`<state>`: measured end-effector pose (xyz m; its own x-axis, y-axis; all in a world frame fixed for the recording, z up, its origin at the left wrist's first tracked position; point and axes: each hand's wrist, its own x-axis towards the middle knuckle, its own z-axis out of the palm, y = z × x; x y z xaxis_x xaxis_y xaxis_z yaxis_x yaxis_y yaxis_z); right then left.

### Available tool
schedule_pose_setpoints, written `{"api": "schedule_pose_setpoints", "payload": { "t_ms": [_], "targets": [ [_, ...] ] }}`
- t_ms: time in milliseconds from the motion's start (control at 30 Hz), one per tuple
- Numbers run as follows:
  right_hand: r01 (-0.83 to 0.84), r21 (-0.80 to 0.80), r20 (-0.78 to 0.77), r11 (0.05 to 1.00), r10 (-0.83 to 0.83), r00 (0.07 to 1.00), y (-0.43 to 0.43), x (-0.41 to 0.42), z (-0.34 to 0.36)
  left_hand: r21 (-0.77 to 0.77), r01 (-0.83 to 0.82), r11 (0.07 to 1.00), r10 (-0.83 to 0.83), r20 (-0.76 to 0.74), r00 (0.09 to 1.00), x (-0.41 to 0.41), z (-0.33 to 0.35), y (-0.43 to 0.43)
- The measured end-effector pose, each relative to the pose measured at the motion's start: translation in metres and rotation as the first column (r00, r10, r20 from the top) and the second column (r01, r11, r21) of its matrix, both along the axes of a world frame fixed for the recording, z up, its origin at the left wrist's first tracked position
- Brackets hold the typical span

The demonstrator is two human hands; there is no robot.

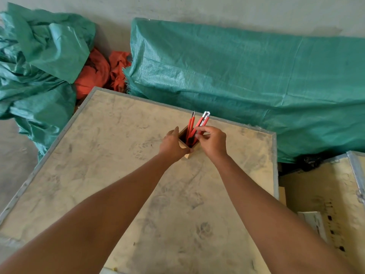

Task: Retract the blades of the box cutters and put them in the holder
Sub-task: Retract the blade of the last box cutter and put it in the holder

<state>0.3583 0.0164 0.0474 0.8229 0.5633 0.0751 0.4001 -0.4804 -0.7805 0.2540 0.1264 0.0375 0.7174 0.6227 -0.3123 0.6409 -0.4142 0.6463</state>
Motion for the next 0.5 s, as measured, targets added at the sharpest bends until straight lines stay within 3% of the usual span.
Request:
{"api": "schedule_pose_setpoints", "payload": {
  "t_ms": [167, 500],
  "targets": [
    [-0.087, -0.108, -0.027, 0.990, 0.084, 0.996, -0.002, -0.008, -0.022, -0.024, 0.000, 1.000, 0.001, 0.065, 0.998, 0.002, -0.009, -0.003],
    [-0.073, -0.065, -0.037, 0.995, 0.071, 0.997, -0.013, -0.012, -0.020, -0.011, 0.008, 1.000, -0.007, 0.046, 0.999, 0.000, -0.005, -0.007]
  ]
}}
